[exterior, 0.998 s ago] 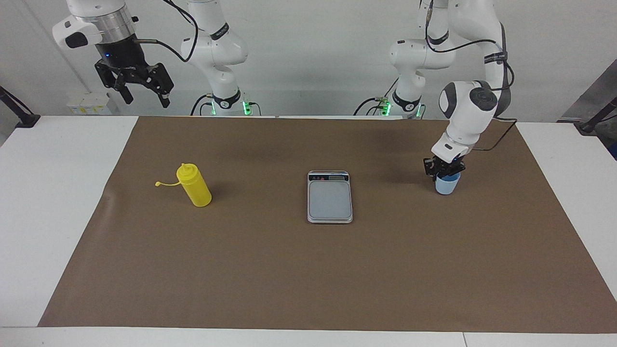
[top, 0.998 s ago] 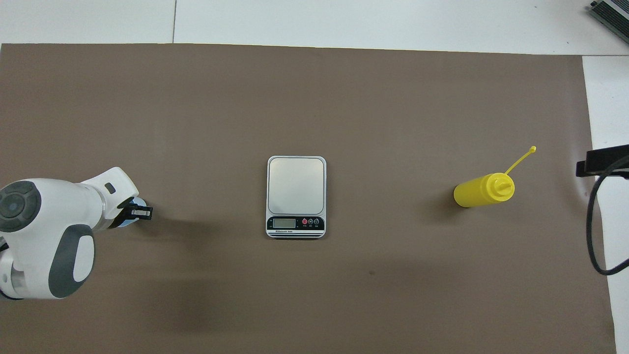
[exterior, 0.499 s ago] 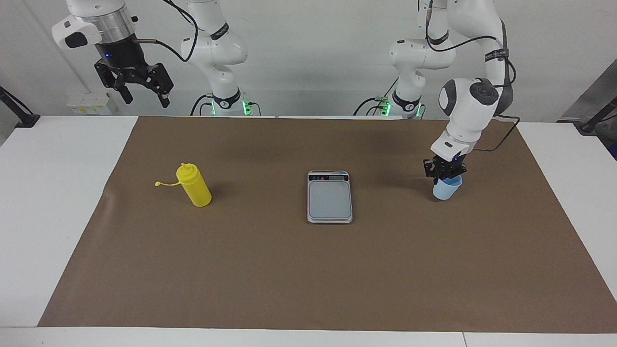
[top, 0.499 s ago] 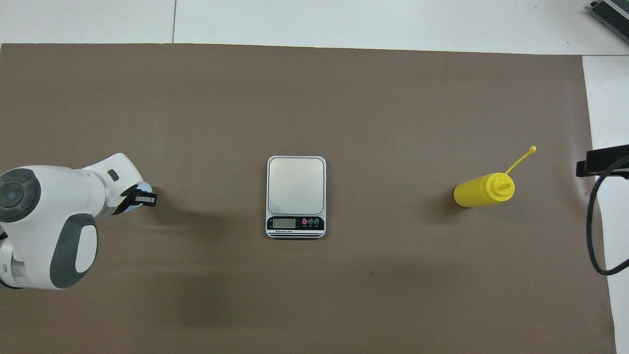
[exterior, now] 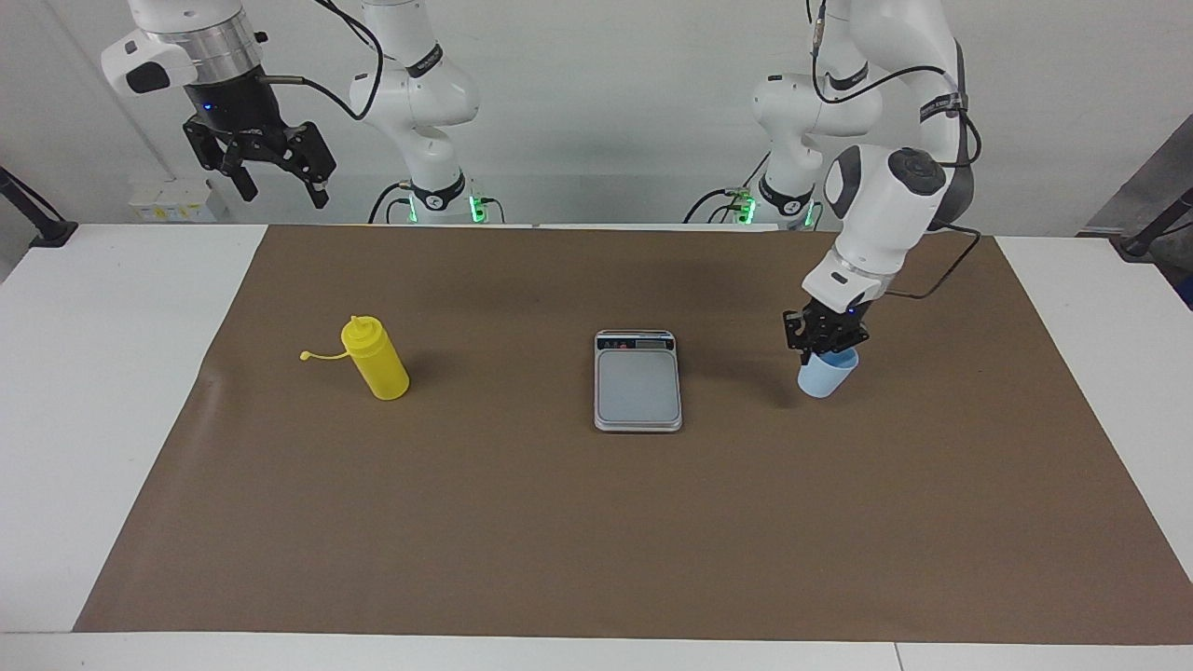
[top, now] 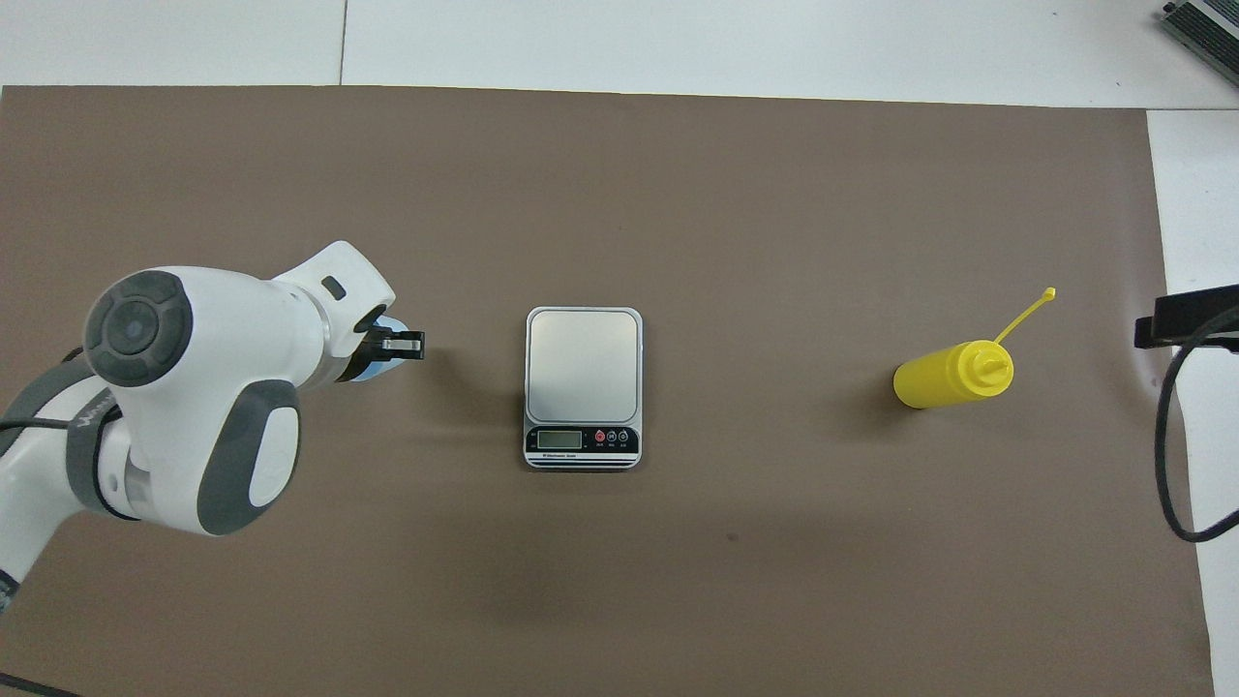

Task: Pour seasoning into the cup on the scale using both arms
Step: 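Lower the blue cup onto the scale platform with the left gripper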

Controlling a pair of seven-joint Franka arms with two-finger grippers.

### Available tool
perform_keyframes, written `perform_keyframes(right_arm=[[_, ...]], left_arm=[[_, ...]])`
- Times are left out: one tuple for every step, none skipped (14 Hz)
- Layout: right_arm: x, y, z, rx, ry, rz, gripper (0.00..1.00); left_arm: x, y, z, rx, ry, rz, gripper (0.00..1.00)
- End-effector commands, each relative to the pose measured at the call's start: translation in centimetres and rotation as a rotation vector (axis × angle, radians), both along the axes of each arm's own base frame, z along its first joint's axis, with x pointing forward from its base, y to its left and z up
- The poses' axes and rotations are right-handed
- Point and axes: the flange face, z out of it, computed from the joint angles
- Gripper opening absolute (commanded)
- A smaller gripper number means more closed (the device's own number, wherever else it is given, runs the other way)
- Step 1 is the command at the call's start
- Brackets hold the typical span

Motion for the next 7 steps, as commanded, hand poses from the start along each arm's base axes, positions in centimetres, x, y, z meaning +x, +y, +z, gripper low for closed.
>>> perform_keyframes(right_arm=[[-0.6,0.1,0.1,0.021,0.004,0.001,1.0],[-0.6,0.1,0.1,0.021,0.004,0.0,1.0],[-0.6,0.1,0.0,0.021,0.006,0.001,1.0],[-0.6,0.1,0.1,0.021,0.004,0.001,1.0],[-0.6,0.1,0.0,0.021,0.006,0.0,1.0],[-0.6,0.1,0.1,0.021,0.004,0.001,1.0],[-0.6,0.1,0.1,0.021,0.004,0.001,1.0]], left_arm=[[-0.6,-4.4,2.0,-0.028,0.041,0.047,0.0],[-0.5,-6.6,2.6,-0.024,0.069,0.053,0.0],[-0.4,-9.4,3.4,-0.013,0.097,0.057,0.0],[-0.1,-12.2,3.3,0.001,0.131,0.084,0.0],[0.3,-14.2,3.2,0.0,0.139,0.112,0.0],[0.2,-16.3,2.5,0.001,0.144,0.128,0.0],[-0.2,-18.0,1.1,0.012,0.157,0.132,0.0]])
